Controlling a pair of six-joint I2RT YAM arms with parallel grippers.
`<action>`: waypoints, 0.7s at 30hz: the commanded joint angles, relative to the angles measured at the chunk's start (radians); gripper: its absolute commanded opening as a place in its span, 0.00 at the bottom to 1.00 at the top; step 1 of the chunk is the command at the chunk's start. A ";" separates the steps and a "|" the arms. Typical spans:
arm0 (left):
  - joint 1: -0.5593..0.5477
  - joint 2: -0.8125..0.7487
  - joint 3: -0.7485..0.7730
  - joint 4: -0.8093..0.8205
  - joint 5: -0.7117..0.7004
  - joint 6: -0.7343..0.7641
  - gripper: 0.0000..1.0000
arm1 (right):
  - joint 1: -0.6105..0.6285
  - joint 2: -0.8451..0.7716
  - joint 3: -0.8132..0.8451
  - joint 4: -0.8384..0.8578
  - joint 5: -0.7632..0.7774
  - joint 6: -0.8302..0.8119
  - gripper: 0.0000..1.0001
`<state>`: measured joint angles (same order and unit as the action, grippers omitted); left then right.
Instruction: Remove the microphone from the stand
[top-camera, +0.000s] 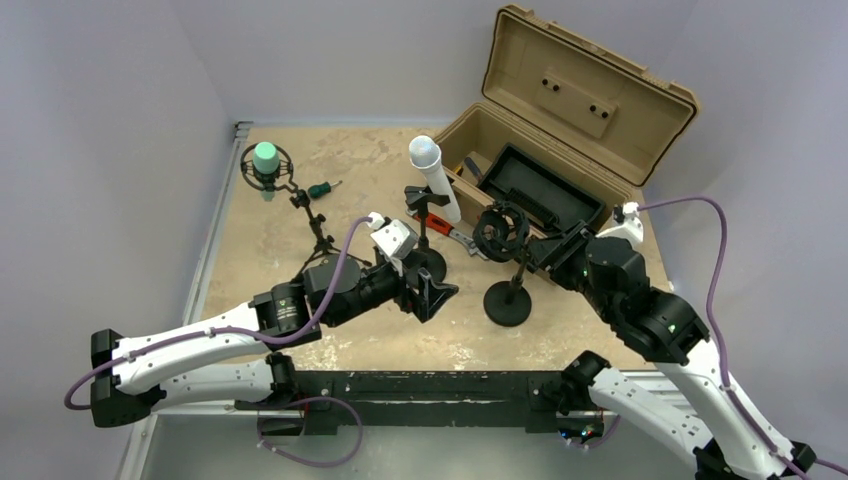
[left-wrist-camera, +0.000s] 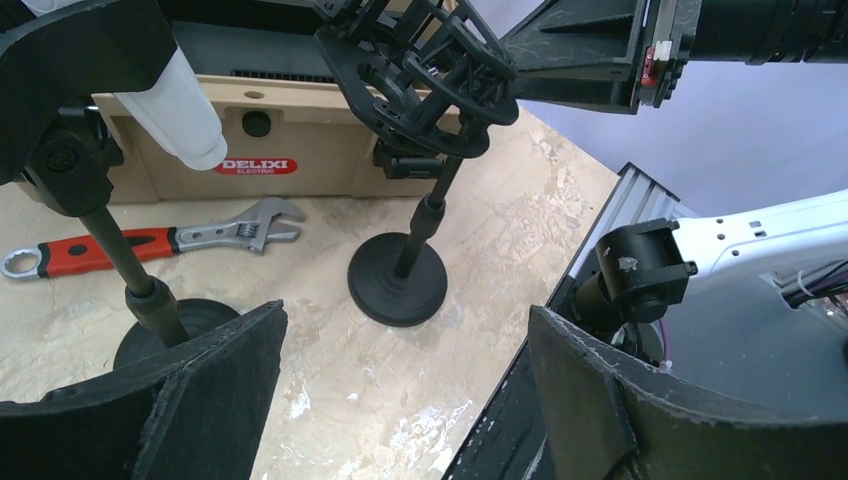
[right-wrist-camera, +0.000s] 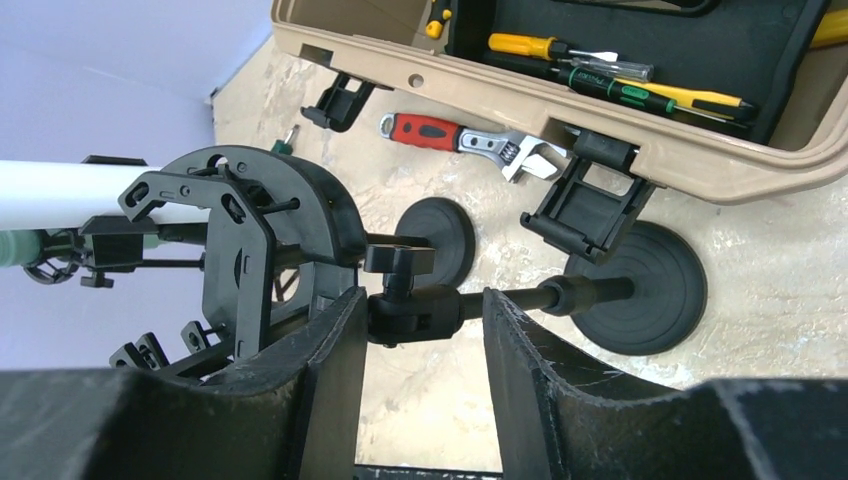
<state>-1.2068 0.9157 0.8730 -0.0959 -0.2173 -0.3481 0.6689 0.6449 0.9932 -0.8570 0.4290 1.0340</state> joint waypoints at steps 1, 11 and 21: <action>-0.004 -0.001 0.015 0.035 0.002 -0.008 0.88 | 0.003 0.066 -0.030 -0.351 -0.051 -0.111 0.44; -0.003 0.004 0.029 0.016 0.012 -0.006 0.87 | 0.002 0.075 0.210 -0.172 0.094 -0.231 0.64; -0.003 0.012 0.016 0.033 0.013 -0.016 0.87 | 0.001 0.085 0.217 0.019 -0.134 -0.429 0.12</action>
<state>-1.2068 0.9203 0.8730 -0.0982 -0.2134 -0.3492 0.6674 0.6933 1.1828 -0.9581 0.4015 0.7177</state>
